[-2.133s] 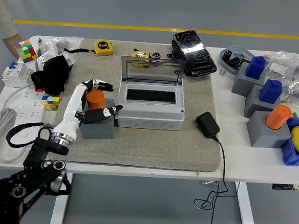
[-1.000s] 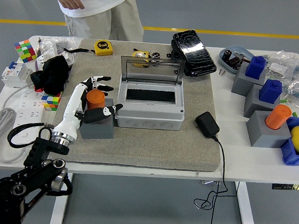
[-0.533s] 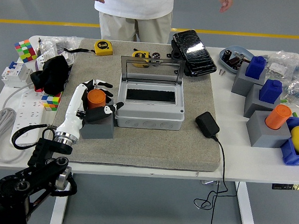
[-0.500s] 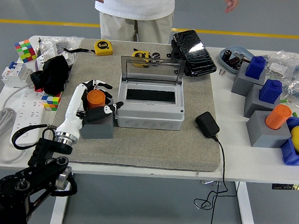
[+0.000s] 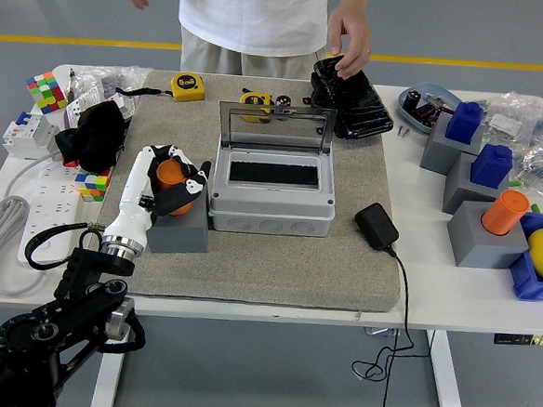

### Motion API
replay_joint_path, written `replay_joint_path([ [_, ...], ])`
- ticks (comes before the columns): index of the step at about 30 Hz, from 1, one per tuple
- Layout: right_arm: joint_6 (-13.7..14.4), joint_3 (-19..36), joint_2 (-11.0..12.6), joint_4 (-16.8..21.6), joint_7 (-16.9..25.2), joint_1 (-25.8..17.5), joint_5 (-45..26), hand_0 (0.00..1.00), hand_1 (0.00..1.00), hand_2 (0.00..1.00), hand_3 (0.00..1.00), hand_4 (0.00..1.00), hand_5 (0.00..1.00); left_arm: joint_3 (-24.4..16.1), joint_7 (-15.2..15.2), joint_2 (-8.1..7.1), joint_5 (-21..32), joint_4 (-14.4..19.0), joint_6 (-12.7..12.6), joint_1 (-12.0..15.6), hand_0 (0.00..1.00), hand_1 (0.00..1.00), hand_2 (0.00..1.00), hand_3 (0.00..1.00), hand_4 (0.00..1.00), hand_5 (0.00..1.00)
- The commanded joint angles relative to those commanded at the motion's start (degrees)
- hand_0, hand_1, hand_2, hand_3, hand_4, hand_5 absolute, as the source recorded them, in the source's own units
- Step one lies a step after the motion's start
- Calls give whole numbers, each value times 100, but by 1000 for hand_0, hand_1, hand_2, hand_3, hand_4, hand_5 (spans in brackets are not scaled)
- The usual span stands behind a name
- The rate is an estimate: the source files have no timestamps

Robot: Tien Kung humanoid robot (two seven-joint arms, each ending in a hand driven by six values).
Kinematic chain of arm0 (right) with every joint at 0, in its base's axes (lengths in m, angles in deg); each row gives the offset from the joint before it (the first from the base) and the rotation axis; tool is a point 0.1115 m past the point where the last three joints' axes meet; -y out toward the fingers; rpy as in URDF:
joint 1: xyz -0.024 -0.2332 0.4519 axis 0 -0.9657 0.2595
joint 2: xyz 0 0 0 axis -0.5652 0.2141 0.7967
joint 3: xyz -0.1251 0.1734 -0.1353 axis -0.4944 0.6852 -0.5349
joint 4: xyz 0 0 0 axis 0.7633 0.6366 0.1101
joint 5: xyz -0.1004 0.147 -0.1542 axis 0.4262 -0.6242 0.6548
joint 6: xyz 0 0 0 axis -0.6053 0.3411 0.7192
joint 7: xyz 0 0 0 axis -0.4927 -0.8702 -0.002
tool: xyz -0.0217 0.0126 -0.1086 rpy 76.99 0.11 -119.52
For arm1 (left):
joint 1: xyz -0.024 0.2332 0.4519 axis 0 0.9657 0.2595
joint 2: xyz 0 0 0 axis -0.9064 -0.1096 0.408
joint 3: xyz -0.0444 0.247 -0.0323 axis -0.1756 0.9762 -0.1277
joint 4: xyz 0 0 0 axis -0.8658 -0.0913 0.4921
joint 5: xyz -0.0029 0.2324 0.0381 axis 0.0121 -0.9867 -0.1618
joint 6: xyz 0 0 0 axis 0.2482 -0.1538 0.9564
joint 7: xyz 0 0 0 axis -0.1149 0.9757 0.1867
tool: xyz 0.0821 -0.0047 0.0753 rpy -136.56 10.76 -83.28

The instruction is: Fetch the battery,place it into the box,close the lid of the box

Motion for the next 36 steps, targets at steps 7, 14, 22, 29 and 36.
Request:
replay_joint_path([
  [7, 5, 8, 6, -3, 17, -5, -9, 625, 645, 664, 570, 988, 529, -113, -742, -145, -1033, 549, 45, -141, 136, 108, 127, 198, 491, 2],
  [14, 12, 2, 9, 1, 29, 1, -8, 624, 645, 664, 570, 988, 529, 108, -2081, -366, -2689, 1233, 263, -820, 136, 110, 134, 205, 595, 2],
  [22, 20, -49, 15, 2, 34, 22, -29, 624, 645, 663, 568, 988, 529, 1022, -3698, -108, -4469, 1039, 679, -1946, 140, 118, 135, 207, 748, 2],
  [29, 24, -139, 38, 4, 34, 56, -56, 624, 643, 664, 570, 988, 528, 2051, -4443, 252, -5044, 403, 1118, -2807, 151, 120, 144, 212, 821, 2],
  [36, 25, -284, 46, 3, 31, 92, -83, 624, 644, 664, 569, 988, 528, 2522, -4650, 682, -4929, -434, 1256, -3277, 154, 126, 150, 215, 890, 2],
])
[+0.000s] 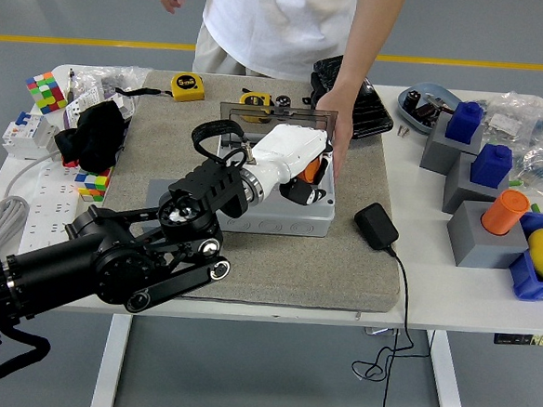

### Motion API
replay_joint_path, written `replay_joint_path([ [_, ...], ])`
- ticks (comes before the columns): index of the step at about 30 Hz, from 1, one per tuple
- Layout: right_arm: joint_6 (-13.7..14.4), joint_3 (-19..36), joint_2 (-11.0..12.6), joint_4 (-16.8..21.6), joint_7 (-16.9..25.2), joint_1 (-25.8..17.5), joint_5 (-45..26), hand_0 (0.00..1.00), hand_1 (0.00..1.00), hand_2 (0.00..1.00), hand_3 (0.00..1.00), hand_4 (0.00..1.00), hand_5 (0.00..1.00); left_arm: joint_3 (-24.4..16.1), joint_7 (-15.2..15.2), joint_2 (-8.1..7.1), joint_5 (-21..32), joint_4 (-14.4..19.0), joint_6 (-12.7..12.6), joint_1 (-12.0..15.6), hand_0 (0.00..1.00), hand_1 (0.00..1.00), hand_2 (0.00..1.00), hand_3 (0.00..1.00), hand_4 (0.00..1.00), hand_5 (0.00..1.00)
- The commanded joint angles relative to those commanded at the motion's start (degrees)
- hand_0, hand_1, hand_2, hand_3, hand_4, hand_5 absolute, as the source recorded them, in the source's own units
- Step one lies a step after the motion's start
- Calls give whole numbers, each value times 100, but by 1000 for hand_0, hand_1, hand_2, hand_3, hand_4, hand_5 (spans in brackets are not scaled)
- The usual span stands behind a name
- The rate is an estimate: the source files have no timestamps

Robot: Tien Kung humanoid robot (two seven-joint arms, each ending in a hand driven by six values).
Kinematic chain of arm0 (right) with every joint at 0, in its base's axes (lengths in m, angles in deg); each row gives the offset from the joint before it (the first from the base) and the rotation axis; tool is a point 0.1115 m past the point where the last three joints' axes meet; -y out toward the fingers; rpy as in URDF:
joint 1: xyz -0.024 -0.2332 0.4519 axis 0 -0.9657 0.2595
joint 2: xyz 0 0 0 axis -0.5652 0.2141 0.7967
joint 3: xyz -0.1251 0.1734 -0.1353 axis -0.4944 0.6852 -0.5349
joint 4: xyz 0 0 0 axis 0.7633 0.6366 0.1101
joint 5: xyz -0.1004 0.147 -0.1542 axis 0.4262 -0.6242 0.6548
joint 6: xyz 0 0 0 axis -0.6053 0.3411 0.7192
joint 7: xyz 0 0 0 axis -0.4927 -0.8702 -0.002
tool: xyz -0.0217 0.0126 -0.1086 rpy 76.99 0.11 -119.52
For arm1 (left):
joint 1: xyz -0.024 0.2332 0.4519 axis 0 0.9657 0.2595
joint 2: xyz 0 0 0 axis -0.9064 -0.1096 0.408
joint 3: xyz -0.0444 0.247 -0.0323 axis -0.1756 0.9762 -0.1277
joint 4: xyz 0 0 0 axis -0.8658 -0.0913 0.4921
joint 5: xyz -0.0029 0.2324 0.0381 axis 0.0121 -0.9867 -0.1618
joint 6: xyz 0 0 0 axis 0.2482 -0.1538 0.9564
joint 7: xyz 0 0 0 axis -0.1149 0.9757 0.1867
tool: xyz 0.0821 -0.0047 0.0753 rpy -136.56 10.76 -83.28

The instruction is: Fetch the battery,place it into the box,close the lid of the box

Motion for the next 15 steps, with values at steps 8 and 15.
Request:
replay_joint_path([
  [8, 3, -81, -6, 8, 1, 35, -8, 624, 643, 663, 570, 988, 528, 192, 148, 136, 296, -757, -232, -247, 208, 186, 200, 289, 997, 2],
  [15, 10, -65, 8, 23, -2, 25, 18, 624, 642, 663, 569, 987, 527, 262, 283, 136, 562, -899, -340, -204, 236, 252, 235, 363, 998, 2],
])
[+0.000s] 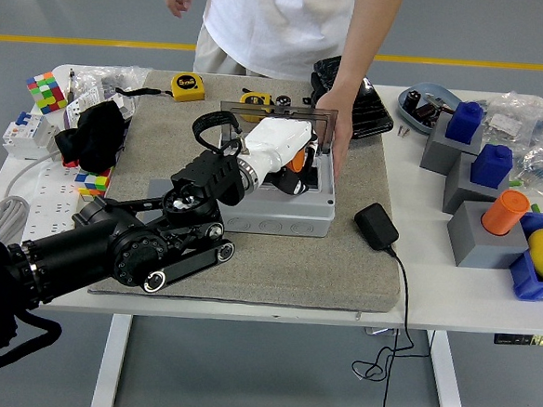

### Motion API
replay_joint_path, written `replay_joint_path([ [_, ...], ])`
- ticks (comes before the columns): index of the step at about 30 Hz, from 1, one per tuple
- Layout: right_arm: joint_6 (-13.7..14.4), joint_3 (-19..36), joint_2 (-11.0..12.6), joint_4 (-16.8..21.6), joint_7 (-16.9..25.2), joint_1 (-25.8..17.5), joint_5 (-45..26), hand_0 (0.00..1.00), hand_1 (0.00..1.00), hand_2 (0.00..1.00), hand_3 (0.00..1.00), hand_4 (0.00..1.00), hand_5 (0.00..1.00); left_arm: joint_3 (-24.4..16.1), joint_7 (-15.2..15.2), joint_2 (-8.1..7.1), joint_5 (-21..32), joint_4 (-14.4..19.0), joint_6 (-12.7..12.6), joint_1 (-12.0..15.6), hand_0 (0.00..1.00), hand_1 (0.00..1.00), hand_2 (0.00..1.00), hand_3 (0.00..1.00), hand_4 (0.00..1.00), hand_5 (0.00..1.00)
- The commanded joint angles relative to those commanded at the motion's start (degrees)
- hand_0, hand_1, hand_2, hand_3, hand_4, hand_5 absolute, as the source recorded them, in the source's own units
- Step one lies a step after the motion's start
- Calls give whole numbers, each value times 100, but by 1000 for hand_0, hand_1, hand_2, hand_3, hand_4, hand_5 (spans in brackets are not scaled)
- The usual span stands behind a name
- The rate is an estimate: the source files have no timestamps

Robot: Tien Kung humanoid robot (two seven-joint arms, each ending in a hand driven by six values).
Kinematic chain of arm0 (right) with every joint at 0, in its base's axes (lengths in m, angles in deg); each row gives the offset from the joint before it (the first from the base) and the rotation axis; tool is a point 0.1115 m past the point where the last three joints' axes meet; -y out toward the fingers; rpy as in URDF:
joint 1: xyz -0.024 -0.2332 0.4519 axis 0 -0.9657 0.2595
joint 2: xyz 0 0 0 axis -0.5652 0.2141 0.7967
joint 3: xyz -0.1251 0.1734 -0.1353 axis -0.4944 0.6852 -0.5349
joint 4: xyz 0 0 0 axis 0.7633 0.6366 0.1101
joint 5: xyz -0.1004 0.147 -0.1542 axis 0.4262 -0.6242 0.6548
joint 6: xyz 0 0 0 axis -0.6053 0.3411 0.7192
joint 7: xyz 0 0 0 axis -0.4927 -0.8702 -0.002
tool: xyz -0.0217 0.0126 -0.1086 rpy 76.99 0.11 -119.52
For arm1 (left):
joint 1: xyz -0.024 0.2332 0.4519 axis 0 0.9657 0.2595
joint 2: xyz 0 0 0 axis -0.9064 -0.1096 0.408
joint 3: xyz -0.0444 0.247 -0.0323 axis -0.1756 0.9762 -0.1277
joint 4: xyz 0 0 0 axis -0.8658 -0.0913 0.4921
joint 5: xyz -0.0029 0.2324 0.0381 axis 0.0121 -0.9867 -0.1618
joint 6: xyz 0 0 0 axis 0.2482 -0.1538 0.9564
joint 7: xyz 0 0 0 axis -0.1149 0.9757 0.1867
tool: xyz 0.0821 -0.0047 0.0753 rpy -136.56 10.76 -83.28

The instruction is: Fetch the battery,place it into the box,close the lid of the box

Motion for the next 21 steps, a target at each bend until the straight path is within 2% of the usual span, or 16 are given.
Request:
replay_joint_path([
  [4, -4, 4, -3, 2, 0, -13, 5, 624, 642, 663, 569, 987, 527, -26, 108, 0, 118, 33, -69, 32, 236, 252, 235, 363, 998, 2],
  [5, -4, 7, -5, 2, 1, -13, 6, 624, 642, 662, 569, 987, 527, -36, 132, 0, 145, 40, -80, 36, 310, 511, 475, 700, 998, 61],
  [10, -3, 37, -15, 13, 7, -11, 28, 624, 642, 662, 569, 987, 527, -101, 212, 0, 170, 64, -108, 45, 310, 511, 475, 700, 998, 61],
  [11, -2, 44, -15, 17, 8, -12, 36, 624, 642, 662, 569, 987, 527, -114, 210, 0, 177, 64, -98, 46, 383, 621, 636, 763, 998, 94],
  [21, -2, 74, -16, 18, 8, -12, 43, 624, 642, 662, 568, 987, 527, -196, 245, 0, 250, 121, -61, 51, 392, 626, 645, 769, 998, 94],
])
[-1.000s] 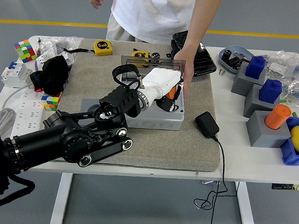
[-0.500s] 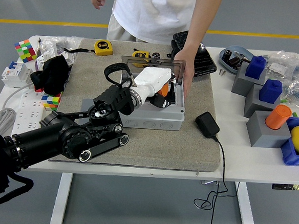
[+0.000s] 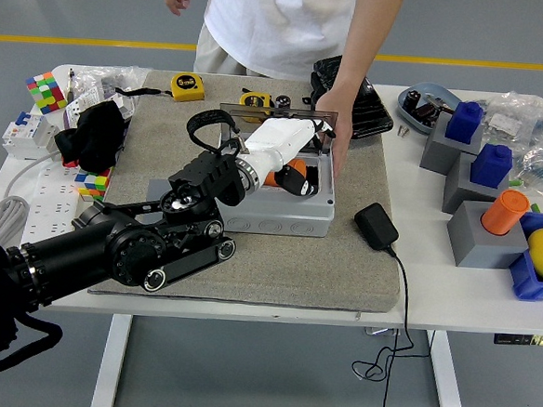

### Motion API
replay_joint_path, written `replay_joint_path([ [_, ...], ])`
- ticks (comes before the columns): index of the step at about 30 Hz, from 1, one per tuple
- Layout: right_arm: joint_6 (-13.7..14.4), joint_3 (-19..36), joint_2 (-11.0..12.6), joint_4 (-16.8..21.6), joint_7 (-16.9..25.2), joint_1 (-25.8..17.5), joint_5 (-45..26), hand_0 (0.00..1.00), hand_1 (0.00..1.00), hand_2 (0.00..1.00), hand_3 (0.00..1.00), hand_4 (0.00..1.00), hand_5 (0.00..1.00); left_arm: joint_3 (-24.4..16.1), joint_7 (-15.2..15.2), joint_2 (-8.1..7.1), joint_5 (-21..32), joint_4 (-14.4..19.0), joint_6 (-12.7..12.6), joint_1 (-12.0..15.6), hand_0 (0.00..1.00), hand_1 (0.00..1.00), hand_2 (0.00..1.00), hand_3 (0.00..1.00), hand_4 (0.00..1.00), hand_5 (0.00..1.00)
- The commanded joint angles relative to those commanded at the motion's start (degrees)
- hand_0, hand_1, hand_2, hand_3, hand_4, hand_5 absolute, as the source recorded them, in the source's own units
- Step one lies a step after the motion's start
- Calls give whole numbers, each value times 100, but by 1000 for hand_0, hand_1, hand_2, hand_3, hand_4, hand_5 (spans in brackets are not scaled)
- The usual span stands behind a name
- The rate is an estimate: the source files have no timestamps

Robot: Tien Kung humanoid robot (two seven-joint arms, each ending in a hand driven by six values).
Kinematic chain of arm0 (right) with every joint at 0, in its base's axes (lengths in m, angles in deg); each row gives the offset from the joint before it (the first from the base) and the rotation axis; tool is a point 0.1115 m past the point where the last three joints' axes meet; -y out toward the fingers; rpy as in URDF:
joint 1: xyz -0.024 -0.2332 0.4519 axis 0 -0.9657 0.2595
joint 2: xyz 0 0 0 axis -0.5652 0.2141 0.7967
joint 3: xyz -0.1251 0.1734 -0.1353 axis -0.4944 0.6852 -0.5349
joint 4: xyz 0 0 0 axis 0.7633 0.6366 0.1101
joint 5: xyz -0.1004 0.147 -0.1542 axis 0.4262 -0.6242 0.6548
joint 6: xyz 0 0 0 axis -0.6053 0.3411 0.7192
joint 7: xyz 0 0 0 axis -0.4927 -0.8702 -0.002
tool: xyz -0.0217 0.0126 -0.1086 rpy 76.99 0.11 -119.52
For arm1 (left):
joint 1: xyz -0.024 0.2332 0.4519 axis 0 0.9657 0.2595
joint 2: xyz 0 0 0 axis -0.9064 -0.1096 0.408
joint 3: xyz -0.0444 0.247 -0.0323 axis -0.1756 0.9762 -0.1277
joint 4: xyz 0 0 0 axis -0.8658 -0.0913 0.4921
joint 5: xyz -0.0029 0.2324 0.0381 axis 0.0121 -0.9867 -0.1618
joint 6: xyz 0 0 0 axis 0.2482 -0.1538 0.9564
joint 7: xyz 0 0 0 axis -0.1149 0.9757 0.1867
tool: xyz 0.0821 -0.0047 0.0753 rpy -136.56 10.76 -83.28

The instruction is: Fetch the battery,place it into the box,close the lid of the box

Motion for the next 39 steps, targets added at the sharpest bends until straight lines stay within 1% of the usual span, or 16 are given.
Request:
replay_joint_path([
  [4, 0, 15, 0, 3, 1, -7, 7, 624, 642, 663, 569, 987, 527, -95, -5, 0, 15, 139, 3, 38, 393, 626, 644, 766, 998, 102],
  [7, 0, 31, -5, 1, 2, -17, 10, 624, 642, 663, 569, 987, 527, -266, 38, 0, 11, 362, -48, 116, 393, 626, 644, 766, 998, 102],
  [8, 0, 42, -8, 1, 3, -22, 11, 622, 642, 662, 569, 987, 526, -328, 82, 0, 0, 441, -85, 143, 378, 601, 614, 744, 998, 135],
  [9, 0, 50, -10, 2, 4, -27, 12, 622, 642, 662, 569, 987, 526, -384, 132, 0, -9, 513, -127, 166, 378, 601, 614, 744, 998, 135],
  [13, -2, 73, -19, -2, 3, -45, 13, 622, 642, 662, 569, 987, 526, -771, 555, -68, -51, 901, -482, 289, 378, 601, 614, 744, 998, 135],
  [14, -1, 76, -21, -3, 3, -48, 14, 622, 642, 662, 568, 987, 526, -878, 627, -82, -68, 964, -526, 313, 510, 620, 571, 693, 998, 256],
  [16, -1, 77, -23, -4, 3, -43, 12, 622, 642, 662, 568, 987, 526, -1109, 690, -94, -111, 1021, -542, 338, 510, 620, 571, 693, 998, 256],
  [19, -2, 84, -32, -1, 4, -38, 15, 622, 642, 662, 568, 987, 526, -1431, 680, -97, -156, 949, -485, 329, 510, 620, 571, 693, 998, 256],
  [20, -2, 87, -31, 3, 5, -34, 18, 623, 642, 662, 568, 987, 527, -1508, 658, -99, -170, 895, -457, 317, 758, 778, 734, 782, 994, 348],
  [23, 2, 91, -30, 4, 6, -26, 20, 623, 642, 662, 568, 987, 527, -1646, 538, -120, -175, 667, -324, 263, 758, 778, 734, 782, 994, 348],
  [25, 3, 96, -26, 6, 5, -26, 21, 623, 642, 662, 568, 987, 527, -1667, 470, -143, -146, 548, -225, 244, 758, 778, 734, 782, 994, 348],
  [26, 4, 96, -24, 4, 4, -29, 19, 623, 642, 662, 568, 986, 526, -1670, 443, -154, -93, 496, -170, 240, 784, 805, 760, 798, 970, 564],
  [31, 0, 89, -18, 9, -1, -45, 15, 623, 642, 662, 568, 986, 526, -1647, 161, -183, 315, 313, 205, 264, 784, 805, 760, 798, 970, 564],
  [32, -1, 98, -18, 16, 1, -48, 17, 623, 641, 661, 568, 986, 526, -1628, 90, -188, 349, 317, 273, 273, 820, 820, 762, 793, 916, 998],
  [35, 2, 123, -15, 34, 5, -49, 37, 623, 641, 661, 568, 986, 526, -1553, -72, -201, 386, 364, 408, 289, 820, 820, 762, 793, 916, 998],
  [39, 7, 152, -14, 47, 9, -42, 62, 623, 642, 662, 568, 986, 526, -1477, -434, -233, 288, 497, 690, 294, 803, 810, 750, 781, 915, 998],
])
